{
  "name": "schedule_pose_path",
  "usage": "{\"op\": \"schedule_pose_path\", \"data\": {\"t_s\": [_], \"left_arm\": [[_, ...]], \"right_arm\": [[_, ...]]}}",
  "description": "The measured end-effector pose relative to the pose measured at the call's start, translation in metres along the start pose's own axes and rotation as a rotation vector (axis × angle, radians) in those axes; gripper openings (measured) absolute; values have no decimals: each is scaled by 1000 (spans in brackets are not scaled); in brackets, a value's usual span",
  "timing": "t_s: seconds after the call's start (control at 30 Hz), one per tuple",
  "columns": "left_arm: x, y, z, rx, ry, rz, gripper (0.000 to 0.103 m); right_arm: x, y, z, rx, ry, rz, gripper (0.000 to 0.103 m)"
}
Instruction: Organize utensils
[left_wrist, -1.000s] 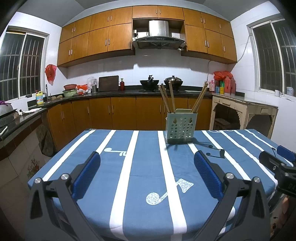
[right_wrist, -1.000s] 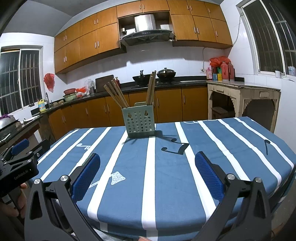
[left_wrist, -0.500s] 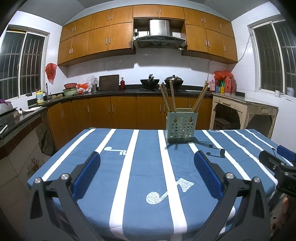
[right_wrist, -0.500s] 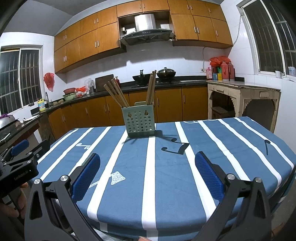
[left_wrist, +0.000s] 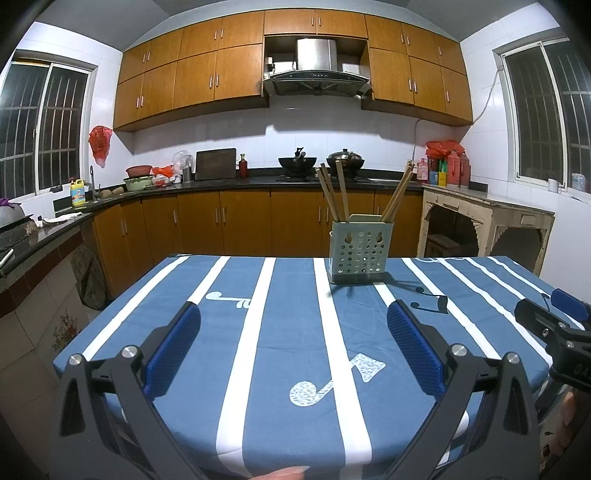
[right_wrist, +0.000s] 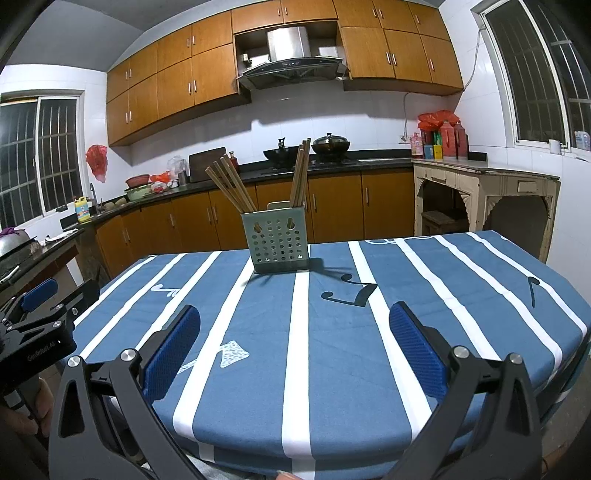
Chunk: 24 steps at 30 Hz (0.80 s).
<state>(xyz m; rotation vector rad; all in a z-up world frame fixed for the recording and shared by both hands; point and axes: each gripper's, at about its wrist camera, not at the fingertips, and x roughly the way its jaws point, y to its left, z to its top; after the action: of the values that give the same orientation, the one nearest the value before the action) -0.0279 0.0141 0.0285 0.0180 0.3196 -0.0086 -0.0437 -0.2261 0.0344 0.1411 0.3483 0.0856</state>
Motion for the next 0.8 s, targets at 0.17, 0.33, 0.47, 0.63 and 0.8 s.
{"op": "schedule_pose_path", "data": {"t_s": [0.17, 0.33, 0.47, 0.63, 0.8], "left_arm": [[0, 0, 0, 0, -2, -1, 99], [-1, 1, -1, 0, -2, -1, 99], [-1, 1, 0, 0, -3, 0, 99], [-1, 1, -1, 0, -1, -2, 99], [-1, 1, -1, 1, -1, -3, 99]], "right_arm": [[0, 0, 0, 1, -1, 0, 101], [1, 0, -1, 2, 3, 0, 101], [1, 0, -1, 2, 2, 0, 101], [1, 0, 0, 1, 2, 0, 101], [1, 1, 0, 1, 3, -1, 101]]}}
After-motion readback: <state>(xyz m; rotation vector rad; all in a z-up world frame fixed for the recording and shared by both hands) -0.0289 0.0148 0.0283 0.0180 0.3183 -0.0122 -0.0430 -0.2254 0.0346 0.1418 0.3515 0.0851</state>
